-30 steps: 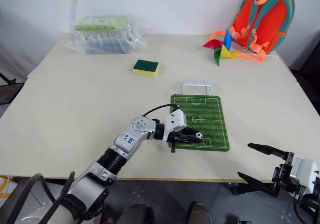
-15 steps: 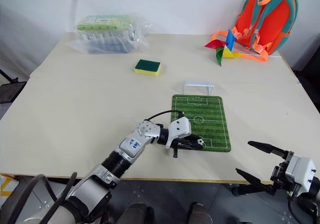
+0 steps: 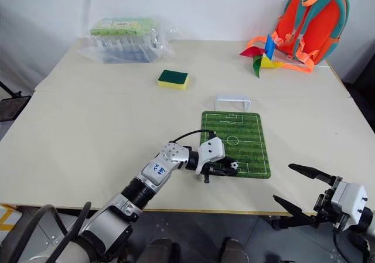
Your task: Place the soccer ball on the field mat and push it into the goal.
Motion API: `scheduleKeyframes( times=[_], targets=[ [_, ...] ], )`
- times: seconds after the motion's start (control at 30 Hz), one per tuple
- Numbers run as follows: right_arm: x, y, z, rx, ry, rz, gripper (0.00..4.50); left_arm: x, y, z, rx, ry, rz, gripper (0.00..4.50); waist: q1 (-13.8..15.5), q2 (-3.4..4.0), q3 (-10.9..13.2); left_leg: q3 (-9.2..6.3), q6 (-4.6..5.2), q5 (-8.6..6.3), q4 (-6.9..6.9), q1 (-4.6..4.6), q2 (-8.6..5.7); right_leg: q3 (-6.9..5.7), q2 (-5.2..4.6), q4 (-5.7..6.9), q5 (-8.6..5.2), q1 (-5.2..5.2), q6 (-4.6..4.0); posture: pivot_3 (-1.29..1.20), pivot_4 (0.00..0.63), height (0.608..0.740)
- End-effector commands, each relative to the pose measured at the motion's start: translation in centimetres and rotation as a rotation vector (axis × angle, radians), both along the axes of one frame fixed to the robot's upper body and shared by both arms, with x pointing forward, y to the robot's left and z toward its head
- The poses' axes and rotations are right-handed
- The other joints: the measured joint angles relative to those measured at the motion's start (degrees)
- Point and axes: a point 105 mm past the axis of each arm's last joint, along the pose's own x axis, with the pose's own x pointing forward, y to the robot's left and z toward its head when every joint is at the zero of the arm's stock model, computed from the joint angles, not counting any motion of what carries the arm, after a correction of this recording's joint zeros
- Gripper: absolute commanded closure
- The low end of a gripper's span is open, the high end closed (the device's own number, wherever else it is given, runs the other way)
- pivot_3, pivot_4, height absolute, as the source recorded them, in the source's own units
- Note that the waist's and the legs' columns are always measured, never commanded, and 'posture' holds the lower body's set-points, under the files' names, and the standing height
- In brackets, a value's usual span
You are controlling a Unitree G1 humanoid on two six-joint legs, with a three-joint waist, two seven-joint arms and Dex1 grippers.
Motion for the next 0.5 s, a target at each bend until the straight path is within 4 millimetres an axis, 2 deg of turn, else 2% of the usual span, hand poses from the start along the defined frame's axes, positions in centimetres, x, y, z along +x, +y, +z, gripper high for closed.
scheduleKeyframes(
  times=[0.03,0.07,0.33,0.5],
  targets=[
    [-0.2,0.3,0.6,0.011,-0.026,0.004,0.00,-0.6,-0.4,0.5,-0.039,-0.020,-0.019,1.43,-0.02,0.00,0.00,0.00,0.00,0.00,0.00,0.00,0.00,0.00,0.00,0.00,0.00,0.00,0.00,0.00,0.150,0.740],
    [-0.2,0.3,0.6,0.011,-0.025,0.004,0.00,-0.6,-0.4,0.5,-0.040,-0.018,-0.019,1.14,-0.01,0.00,0.00,0.00,0.00,0.00,0.00,0.00,0.00,0.00,0.00,0.00,0.00,0.00,0.00,0.00,0.150,0.740],
    [-0.2,0.6,0.4,0.026,-0.011,0.009,0.00,-0.7,-0.3,0.9,-0.043,-0.053,-0.038,1.14,-0.03,0.01,0.00,0.00,0.00,0.00,0.02,0.00,0.00,0.00,0.00,0.01,0.00,0.00,0.00,0.00,0.150,0.740],
    [-0.2,1.1,0.0,0.040,0.012,0.022,0.00,0.0,0.2,3.6,-0.118,-0.137,-0.027,1.14,-0.03,0.01,-0.01,0.00,0.00,0.00,0.01,0.00,0.00,0.01,0.00,0.01,0.00,0.00,0.00,0.00,0.150,0.740]
  ],
)
